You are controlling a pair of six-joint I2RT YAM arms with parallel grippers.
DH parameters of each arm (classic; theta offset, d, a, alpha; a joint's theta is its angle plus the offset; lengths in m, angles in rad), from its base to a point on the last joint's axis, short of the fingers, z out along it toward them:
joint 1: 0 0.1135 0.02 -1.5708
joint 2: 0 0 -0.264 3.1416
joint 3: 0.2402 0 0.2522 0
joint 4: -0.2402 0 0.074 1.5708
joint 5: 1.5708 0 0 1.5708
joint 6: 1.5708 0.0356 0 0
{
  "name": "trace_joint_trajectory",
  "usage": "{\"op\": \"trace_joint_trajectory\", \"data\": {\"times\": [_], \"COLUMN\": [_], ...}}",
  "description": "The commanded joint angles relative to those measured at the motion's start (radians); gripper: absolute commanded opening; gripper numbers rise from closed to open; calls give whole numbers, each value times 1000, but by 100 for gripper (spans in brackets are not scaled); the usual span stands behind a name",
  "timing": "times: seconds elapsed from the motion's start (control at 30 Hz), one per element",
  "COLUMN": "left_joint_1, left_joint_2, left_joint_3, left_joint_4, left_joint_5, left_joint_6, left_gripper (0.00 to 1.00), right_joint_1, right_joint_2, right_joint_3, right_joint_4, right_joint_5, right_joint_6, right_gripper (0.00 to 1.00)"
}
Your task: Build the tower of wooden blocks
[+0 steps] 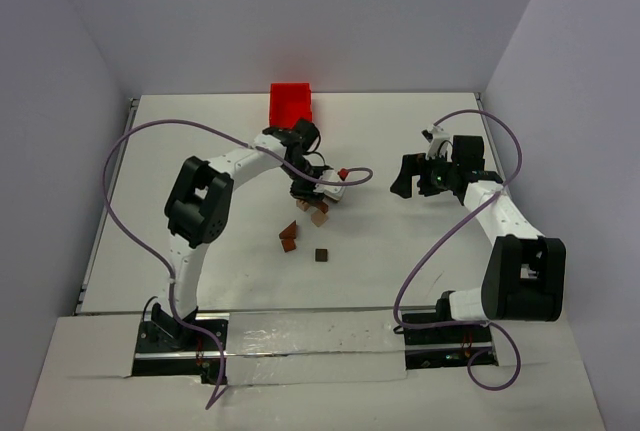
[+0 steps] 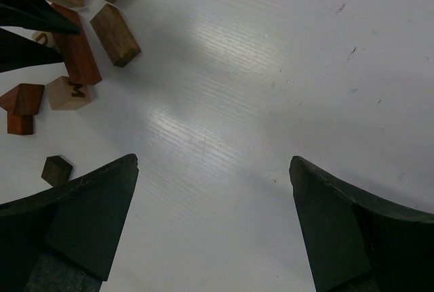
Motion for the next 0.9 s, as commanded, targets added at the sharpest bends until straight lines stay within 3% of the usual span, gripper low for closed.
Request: {"op": "trace_joint_trajectory", "data": {"times": [0.0,0.13,0.43,0.77,0.87], "left_joint_1": [-11,-11,-19,-19,-18], "left_joint_2": [20,24,8,-85,-166], "left_joint_3": [0,-4,-35,35,24], "left_joint_4": [35,44,50,-23,51], "left_joint_5": [3,-2,-31,-21,-28], "left_joint_6": [-20,-38,-73,-161,-221], "left_gripper": [47,38,32,1,0], "right_joint_1": [-6,-5,-5,-5,-6], "right_joint_2": [5,5,-1,-15,-13], "right_joint_3": [47,48,48,46,49], "right_joint_4": [8,7,11,16,14], "right_joint_5": [6,7,13,8,3], "right_joint_6": [-14,-16,-9,0,0], "right_gripper": [100,100,100,100,100]}}
